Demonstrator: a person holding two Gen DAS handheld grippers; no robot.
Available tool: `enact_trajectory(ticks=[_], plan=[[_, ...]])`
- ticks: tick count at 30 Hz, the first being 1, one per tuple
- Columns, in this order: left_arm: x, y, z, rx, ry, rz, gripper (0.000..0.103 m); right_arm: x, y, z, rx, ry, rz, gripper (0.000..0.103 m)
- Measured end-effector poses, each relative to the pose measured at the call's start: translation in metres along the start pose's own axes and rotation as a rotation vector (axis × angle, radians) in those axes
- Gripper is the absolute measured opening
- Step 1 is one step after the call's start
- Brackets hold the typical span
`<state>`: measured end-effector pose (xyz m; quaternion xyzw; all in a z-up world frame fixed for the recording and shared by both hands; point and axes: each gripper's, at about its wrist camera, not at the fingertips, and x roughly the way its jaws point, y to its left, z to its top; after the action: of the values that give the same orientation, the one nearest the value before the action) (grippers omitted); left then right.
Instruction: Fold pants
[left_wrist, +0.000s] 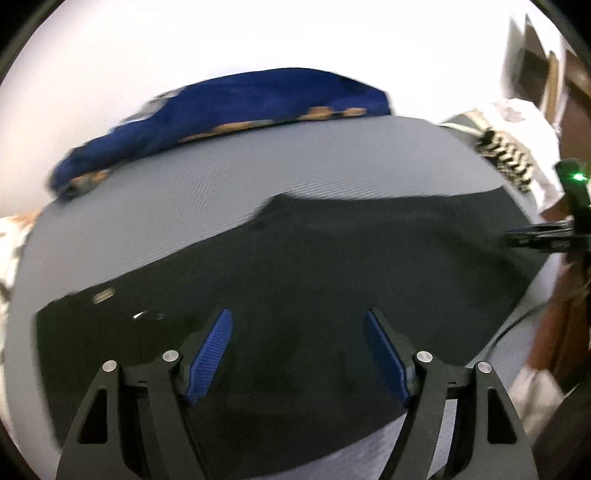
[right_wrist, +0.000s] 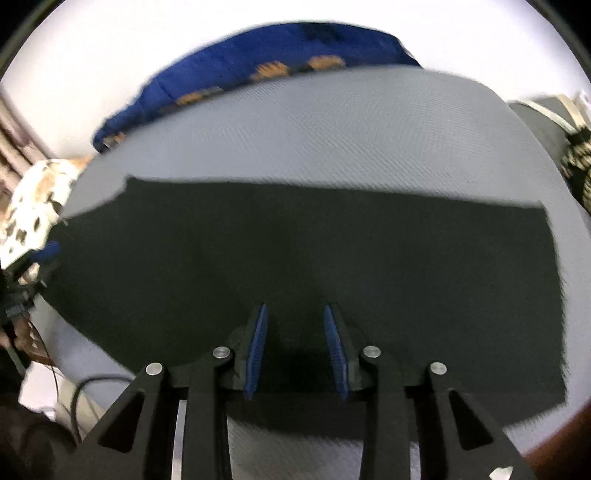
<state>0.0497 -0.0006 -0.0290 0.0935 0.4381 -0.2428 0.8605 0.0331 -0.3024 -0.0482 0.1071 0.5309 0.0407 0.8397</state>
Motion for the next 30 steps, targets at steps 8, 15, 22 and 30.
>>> enact_trajectory(ticks=[8, 15, 22, 30], plan=[[0.057, -0.032, 0.002, 0.054, 0.102, -0.009, 0.074, 0.042, 0.037, 0.017, -0.100, -0.015, -0.015, 0.033], [0.047, -0.020, -0.022, 0.091, 0.111, 0.000, 0.075, 0.023, -0.048, 0.011, 0.006, -0.072, -0.223, 0.040], [0.027, -0.007, -0.043, 0.096, 0.116, 0.007, 0.075, -0.014, -0.141, -0.014, 0.216, -0.086, -0.377, 0.051], [0.011, -0.023, -0.009, 0.034, 0.060, -0.048, 0.073, -0.039, -0.128, -0.034, 0.196, -0.087, -0.298, 0.053]])
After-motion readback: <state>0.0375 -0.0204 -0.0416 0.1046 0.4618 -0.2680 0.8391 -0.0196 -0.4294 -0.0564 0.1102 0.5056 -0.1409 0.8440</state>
